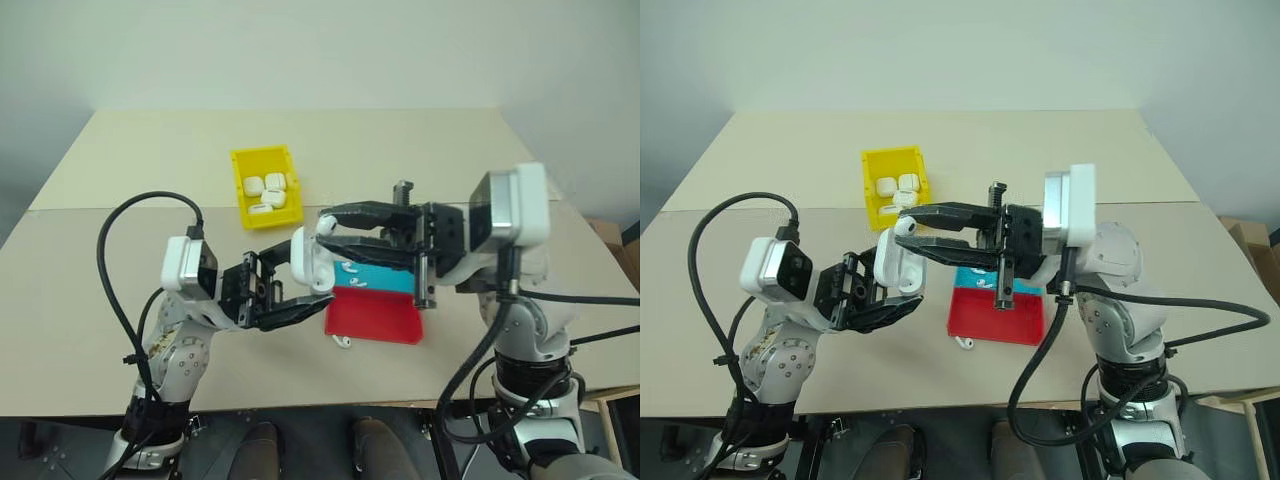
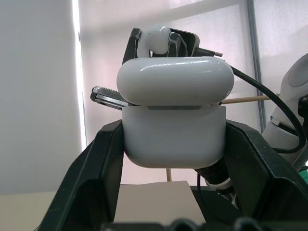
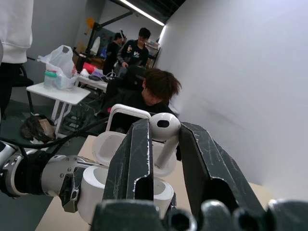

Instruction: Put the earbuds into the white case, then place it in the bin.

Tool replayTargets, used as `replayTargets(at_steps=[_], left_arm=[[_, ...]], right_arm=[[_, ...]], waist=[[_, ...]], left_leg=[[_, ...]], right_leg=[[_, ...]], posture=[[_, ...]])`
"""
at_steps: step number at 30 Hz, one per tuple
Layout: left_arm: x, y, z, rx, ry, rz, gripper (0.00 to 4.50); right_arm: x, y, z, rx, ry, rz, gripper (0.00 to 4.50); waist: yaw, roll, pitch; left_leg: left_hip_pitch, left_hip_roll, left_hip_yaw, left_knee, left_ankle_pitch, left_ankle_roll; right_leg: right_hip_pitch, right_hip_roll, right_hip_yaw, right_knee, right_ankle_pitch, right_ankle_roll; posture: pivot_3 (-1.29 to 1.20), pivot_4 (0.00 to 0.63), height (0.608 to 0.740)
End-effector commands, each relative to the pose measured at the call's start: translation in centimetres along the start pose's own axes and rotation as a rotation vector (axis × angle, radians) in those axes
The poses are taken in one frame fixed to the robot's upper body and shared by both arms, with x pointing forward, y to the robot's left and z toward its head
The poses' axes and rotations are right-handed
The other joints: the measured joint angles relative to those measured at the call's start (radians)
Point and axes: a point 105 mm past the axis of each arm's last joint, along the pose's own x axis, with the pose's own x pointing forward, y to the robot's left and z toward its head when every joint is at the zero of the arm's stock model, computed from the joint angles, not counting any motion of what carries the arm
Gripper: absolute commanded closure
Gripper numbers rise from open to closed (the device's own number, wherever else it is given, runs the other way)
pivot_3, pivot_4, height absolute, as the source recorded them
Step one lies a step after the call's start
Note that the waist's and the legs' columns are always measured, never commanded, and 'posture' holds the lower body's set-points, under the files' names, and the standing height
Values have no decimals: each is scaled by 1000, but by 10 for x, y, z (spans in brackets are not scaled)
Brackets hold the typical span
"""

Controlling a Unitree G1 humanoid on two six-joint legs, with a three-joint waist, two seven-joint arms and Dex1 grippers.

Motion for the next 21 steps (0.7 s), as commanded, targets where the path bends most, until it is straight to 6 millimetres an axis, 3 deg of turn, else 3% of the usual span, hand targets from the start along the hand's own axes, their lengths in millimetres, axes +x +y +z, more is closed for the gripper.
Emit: replayTargets(at_steps=[1, 12, 21], left_arm=[[8, -6, 7, 29, -28, -26, 1692], [10, -10, 7, 28, -26, -33, 1692], [10, -9, 5, 41, -12, -27, 1692]], right_arm=[[3, 3, 5, -44, -27, 5, 3762], [-2, 6, -9, -45, 21, -6, 3762], [-5, 8, -8, -47, 24, 3, 3762]], waist=[[0, 0, 0], [2, 0, 0], [2, 0, 0]], left_leg=[[0, 0, 0, 0, 0, 0], [1, 0, 0, 0, 0, 0], [1, 0, 0, 0, 0, 0]], right_leg=[[0, 0, 0, 0, 0, 0], [0, 0, 0, 1, 0, 0], [1, 0, 0, 0, 0, 0]], posture=[[0, 150, 740], [0, 150, 740], [0, 150, 740]])
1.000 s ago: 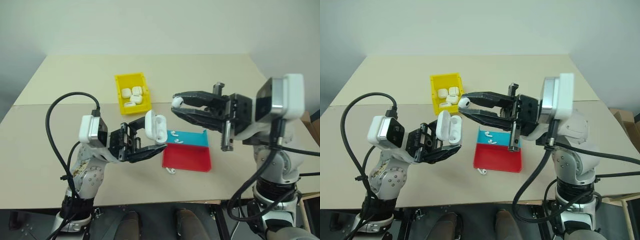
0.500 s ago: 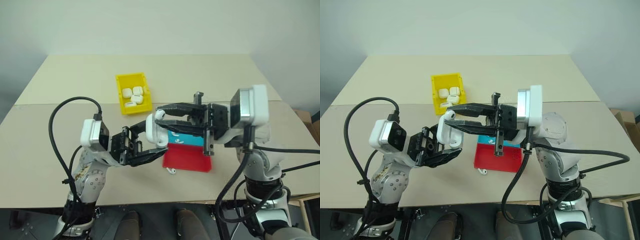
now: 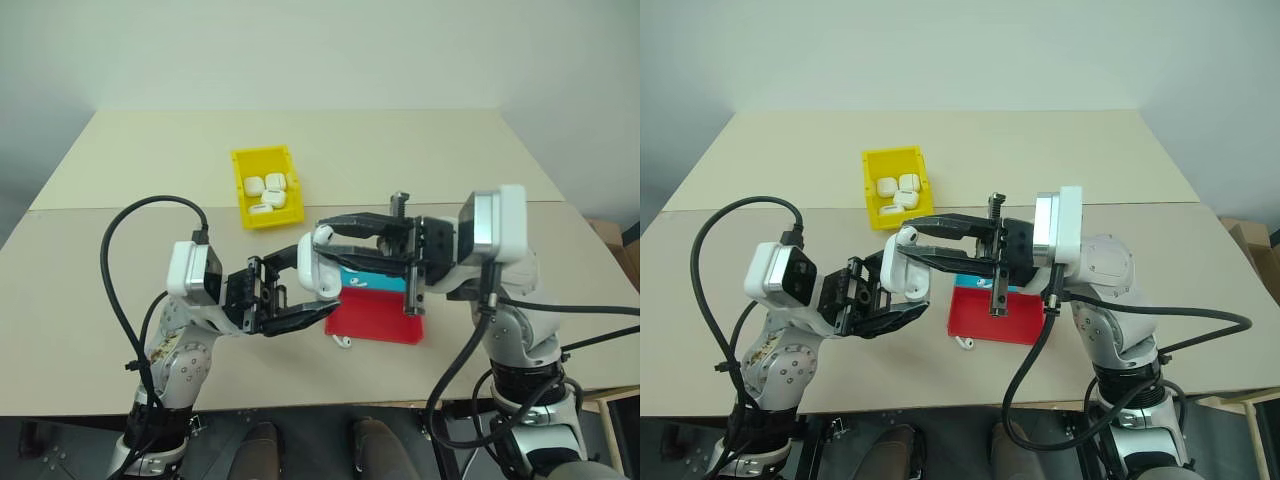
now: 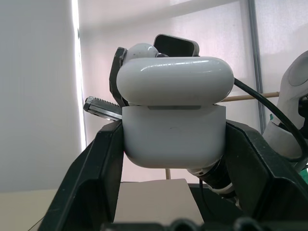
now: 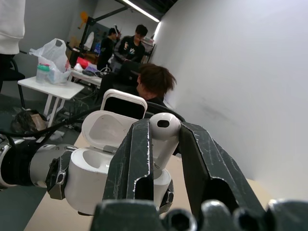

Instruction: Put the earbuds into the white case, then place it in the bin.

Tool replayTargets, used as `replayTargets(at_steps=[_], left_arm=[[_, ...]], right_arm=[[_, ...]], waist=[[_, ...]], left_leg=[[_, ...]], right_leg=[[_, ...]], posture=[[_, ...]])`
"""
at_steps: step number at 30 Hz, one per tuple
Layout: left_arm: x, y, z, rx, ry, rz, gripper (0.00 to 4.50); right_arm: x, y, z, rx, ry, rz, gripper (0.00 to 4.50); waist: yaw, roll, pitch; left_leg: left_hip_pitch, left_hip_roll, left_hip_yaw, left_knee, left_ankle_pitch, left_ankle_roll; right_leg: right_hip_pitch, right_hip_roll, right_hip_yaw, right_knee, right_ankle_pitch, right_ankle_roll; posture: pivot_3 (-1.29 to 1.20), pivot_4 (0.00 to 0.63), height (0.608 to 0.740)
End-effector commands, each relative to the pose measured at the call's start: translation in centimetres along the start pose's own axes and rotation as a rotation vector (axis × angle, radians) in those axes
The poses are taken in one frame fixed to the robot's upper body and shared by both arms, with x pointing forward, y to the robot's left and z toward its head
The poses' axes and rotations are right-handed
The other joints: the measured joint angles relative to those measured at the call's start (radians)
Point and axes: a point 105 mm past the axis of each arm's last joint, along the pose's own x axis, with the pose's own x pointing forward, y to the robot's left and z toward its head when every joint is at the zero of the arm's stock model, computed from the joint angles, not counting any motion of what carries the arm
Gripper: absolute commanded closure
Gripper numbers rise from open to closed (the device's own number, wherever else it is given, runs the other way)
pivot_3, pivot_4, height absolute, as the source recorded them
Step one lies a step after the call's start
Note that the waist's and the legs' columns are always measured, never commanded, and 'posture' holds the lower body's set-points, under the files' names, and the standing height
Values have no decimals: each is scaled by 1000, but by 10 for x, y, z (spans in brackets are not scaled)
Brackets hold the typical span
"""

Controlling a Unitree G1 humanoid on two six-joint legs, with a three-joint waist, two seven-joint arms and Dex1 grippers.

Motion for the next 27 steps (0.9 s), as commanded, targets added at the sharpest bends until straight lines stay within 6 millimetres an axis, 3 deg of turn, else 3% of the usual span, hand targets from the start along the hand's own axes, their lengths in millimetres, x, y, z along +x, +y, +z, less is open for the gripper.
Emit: replayTargets(at_steps=[1, 14, 19, 27], left_arm=[[7, -5, 9, 41, -34, -29, 1692], [7, -4, 7, 45, -28, -24, 1692], [7, -3, 7, 48, -31, -27, 1692], [6, -3, 8, 52, -31, -28, 1692]], right_arm=[[1, 4, 5, -23, -9, 26, 3762], [-1, 3, 14, -18, -55, 31, 3762], [-2, 7, 2, -40, 14, 49, 3762], [-6, 2, -1, -49, 37, 20, 3762]], waist=[[0, 0, 0], [0, 0, 0], [0, 0, 0], [0, 0, 0]], left_leg=[[0, 0, 0, 0, 0, 0], [0, 0, 0, 0, 0, 0], [0, 0, 0, 0, 0, 0], [0, 0, 0, 0, 0, 0]], right_leg=[[0, 0, 0, 0, 0, 0], [0, 0, 0, 0, 0, 0], [0, 0, 0, 0, 0, 0], [0, 0, 0, 0, 0, 0]], posture=[[0, 150, 740], [0, 150, 740], [0, 150, 740], [0, 150, 740]])
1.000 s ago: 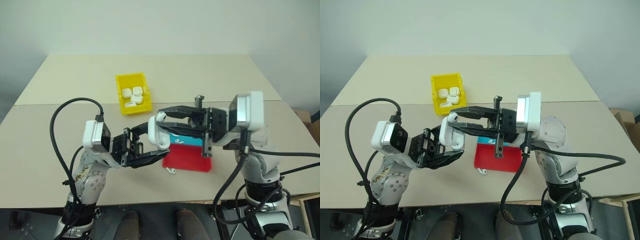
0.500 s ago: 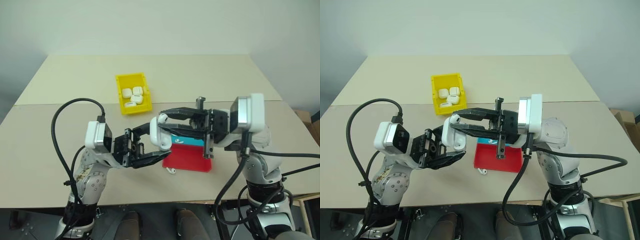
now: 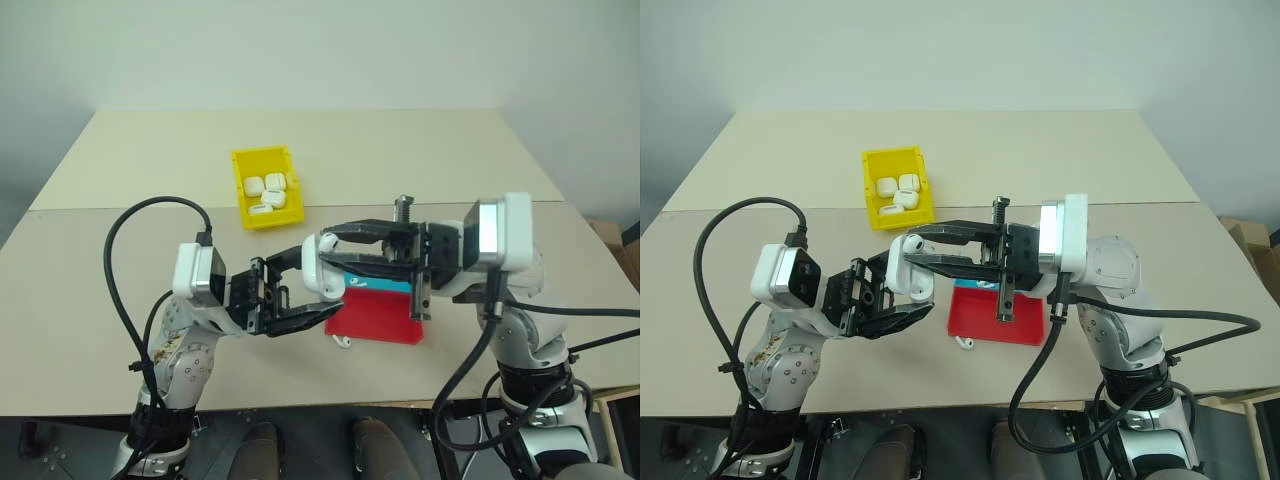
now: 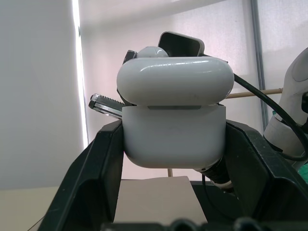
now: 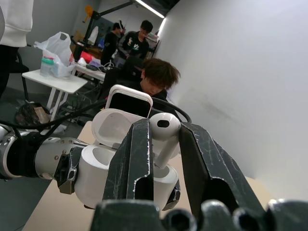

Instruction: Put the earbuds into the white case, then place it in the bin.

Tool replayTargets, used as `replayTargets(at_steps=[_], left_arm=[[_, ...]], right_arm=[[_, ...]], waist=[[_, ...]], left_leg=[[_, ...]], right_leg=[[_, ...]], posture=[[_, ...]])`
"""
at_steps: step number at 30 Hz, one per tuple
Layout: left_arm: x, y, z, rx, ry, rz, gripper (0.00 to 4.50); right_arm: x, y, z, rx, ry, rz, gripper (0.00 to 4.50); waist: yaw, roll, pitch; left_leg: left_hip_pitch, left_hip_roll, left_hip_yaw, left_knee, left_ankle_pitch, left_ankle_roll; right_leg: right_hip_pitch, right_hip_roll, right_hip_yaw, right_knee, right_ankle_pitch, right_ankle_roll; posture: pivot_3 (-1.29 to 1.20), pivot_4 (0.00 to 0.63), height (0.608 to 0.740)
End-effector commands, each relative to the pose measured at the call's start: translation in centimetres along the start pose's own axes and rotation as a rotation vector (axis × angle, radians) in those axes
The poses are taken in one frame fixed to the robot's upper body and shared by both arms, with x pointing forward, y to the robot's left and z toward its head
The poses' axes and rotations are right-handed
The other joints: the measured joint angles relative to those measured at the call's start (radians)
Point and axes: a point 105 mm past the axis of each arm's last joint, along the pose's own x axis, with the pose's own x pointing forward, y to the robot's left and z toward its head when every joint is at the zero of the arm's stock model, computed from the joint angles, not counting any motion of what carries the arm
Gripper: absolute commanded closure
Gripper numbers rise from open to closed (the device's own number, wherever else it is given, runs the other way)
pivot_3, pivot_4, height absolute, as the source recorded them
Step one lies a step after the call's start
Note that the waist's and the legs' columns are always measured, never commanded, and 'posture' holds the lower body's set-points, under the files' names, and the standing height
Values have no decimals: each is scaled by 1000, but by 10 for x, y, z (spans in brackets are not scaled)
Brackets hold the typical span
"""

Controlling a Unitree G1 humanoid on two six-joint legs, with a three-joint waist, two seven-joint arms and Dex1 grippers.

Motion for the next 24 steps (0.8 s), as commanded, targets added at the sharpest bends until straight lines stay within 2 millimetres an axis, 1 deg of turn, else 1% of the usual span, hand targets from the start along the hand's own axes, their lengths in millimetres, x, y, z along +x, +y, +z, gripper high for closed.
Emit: replayTargets(at_steps=[1, 8, 19, 21, 22, 24], left_arm=[[5, -3, 10, 45, -34, -32, 1692], [5, -3, 10, 48, -39, -32, 1692], [6, -2, 9, 54, -52, -38, 1692], [6, -3, 9, 54, -53, -40, 1692], [6, -3, 9, 54, -53, -41, 1692], [6, -3, 9, 55, -53, -40, 1692]], right_arm=[[-3, -2, 0, -22, 18, -7, 3762], [-5, -1, 5, -30, 7, 1, 3762], [-5, 0, -1, -25, 53, 22, 3762], [-4, 2, -3, -31, 65, 34, 3160], [-4, 2, -4, -37, 72, 35, 2934], [-4, 2, -6, -44, 81, 32, 2301]], waist=[[0, 0, 0], [0, 0, 0], [0, 0, 0], [0, 0, 0], [0, 0, 0], [0, 0, 0]], left_leg=[[0, 0, 0, 0, 0, 0], [0, 0, 0, 0, 0, 0], [0, 0, 0, 0, 0, 0], [0, 0, 0, 0, 0, 0], [0, 0, 0, 0, 0, 0], [0, 0, 0, 0, 0, 0]], right_leg=[[0, 0, 0, 0, 0, 0], [0, 0, 0, 0, 0, 0], [0, 0, 0, 0, 0, 0], [0, 0, 0, 0, 0, 0], [0, 0, 0, 0, 0, 0], [0, 0, 0, 0, 0, 0]], posture=[[0, 150, 740], [0, 150, 740], [0, 150, 740], [0, 150, 740], [0, 150, 740], [0, 150, 740]])
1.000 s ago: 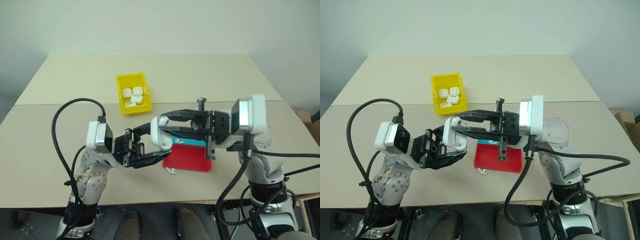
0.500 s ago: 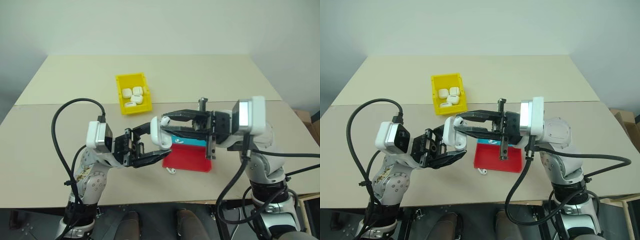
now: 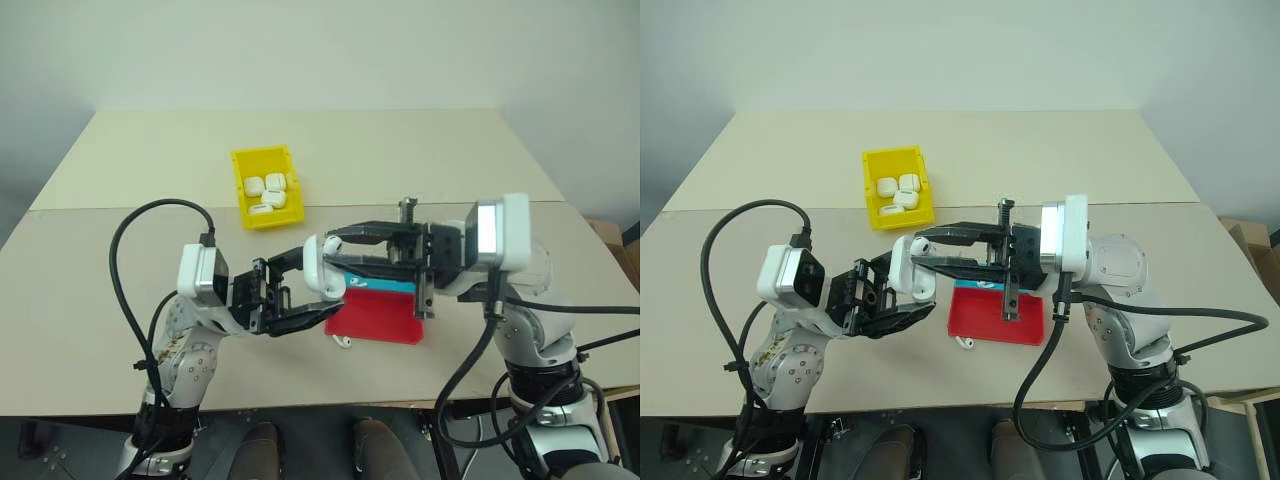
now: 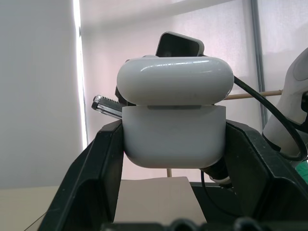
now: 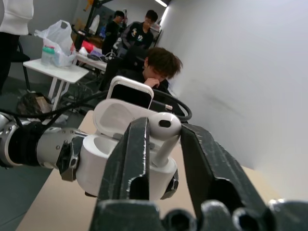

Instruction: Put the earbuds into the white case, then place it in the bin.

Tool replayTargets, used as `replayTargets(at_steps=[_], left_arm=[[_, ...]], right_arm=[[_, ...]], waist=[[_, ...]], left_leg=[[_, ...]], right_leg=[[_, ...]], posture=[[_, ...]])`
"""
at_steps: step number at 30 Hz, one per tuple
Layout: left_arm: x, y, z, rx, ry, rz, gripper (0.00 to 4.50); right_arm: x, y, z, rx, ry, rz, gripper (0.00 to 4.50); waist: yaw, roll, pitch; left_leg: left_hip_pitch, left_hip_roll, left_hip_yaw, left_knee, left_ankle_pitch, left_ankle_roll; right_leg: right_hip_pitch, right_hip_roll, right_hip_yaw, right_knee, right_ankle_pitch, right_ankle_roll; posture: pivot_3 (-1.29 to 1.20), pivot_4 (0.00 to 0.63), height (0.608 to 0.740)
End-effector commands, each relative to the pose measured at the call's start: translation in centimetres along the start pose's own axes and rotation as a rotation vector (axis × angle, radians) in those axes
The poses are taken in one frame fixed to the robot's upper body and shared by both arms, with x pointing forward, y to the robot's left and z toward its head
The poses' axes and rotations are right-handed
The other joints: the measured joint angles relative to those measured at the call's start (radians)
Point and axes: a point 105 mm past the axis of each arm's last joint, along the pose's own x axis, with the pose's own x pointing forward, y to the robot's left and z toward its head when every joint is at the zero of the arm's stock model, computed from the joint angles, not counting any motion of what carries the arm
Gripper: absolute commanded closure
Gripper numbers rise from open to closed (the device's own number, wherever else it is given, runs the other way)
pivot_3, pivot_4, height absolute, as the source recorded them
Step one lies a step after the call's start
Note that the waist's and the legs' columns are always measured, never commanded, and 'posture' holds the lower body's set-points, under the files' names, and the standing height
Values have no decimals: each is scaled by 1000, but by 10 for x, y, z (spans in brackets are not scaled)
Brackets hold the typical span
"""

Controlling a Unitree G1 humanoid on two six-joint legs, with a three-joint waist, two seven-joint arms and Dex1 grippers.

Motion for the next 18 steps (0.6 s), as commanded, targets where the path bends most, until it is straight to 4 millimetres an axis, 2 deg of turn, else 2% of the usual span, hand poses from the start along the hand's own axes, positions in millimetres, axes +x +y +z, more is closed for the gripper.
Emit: replayTargets(at_steps=[1, 7, 10, 13, 15, 18], left_arm=[[7, -3, 13, 63, -48, -35, 1692], [7, -2, 12, 66, -48, -27, 1692], [3, 0, 9, 72, -29, -16, 1692], [-8, 4, 2, 93, 19, 15, 1692], [-18, 6, -2, 104, 66, 36, 1692], [-42, 1, -13, 146, 193, 36, 1692]], right_arm=[[2, 4, -1, -32, 24, 26, 2301], [0, 5, 1, -45, 18, 41, 2301], [-6, 7, 10, -44, -5, 59, 2301], [-19, -7, 18, -52, 23, 20, 2301], [-26, -18, 16, -45, 105, -11, 2301], [-43, -38, -10, 11, 421, -22, 2301]], waist=[[0, 0, 0], [1, 0, 0], [2, 0, 0], [5, 0, 0], [7, 0, 0], [1, 0, 0]], left_leg=[[0, 0, 0, 0, 0, 0], [0, 0, 0, 0, 0, 0], [0, 0, 0, 0, 0, 0], [0, 0, 0, 0, 0, 0], [0, 0, 0, 0, 0, 0], [2, 0, 2, 0, 0, 0]], right_leg=[[0, 0, 0, 0, 0, 0], [0, 0, 0, 0, 0, 0], [0, 0, 0, 0, 0, 0], [0, 0, 0, 0, 0, 0], [0, 0, 0, 0, 0, 0], [0, 0, 2, 1, 0, 0]], posture=[[0, 150, 740], [0, 150, 740], [0, 150, 740], [0, 150, 740], [0, 150, 740], [0, 150, 740]])
